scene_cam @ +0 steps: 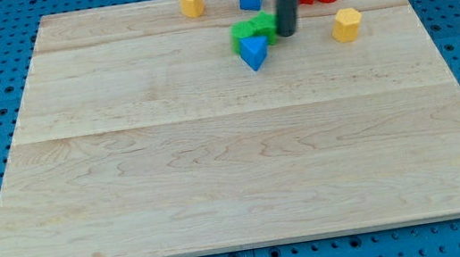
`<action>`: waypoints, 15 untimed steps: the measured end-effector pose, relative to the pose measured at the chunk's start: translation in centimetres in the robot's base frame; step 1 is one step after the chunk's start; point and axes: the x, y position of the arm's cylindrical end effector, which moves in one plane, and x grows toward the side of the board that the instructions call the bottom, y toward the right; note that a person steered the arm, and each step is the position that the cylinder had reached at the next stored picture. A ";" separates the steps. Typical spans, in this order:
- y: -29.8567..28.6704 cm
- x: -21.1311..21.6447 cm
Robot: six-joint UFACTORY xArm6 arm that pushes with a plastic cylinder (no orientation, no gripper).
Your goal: Push the green blocks towards the top left side of the board
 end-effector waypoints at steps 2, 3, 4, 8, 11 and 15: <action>-10.8 -0.7; -13.5 -0.1; -15.4 0.2; -16.9 -6.7; -18.1 0.6; -29.1 -2.3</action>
